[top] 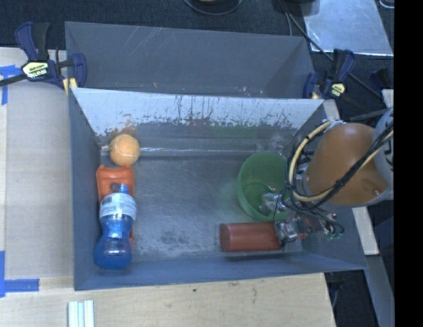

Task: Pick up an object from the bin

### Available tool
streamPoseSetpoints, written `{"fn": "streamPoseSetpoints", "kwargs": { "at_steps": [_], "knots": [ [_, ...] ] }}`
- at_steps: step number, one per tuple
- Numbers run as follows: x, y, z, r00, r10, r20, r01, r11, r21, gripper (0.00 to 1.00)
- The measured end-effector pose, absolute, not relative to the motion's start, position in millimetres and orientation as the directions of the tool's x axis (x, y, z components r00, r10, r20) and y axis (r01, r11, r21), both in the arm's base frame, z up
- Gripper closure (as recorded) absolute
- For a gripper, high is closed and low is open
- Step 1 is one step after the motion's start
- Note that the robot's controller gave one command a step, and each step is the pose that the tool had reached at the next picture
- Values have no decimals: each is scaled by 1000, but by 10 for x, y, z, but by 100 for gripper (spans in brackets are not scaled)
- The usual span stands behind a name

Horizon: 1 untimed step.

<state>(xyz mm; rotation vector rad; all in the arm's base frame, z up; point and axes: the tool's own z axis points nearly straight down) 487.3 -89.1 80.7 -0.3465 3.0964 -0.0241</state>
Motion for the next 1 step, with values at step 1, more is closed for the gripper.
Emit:
{"fn": "streamPoseSetpoints", "kwargs": {
  "at_steps": [1],
  "knots": [
    [4868,-890,830,-975,-221,-25,-220,975,-18,100]
  ]
}}
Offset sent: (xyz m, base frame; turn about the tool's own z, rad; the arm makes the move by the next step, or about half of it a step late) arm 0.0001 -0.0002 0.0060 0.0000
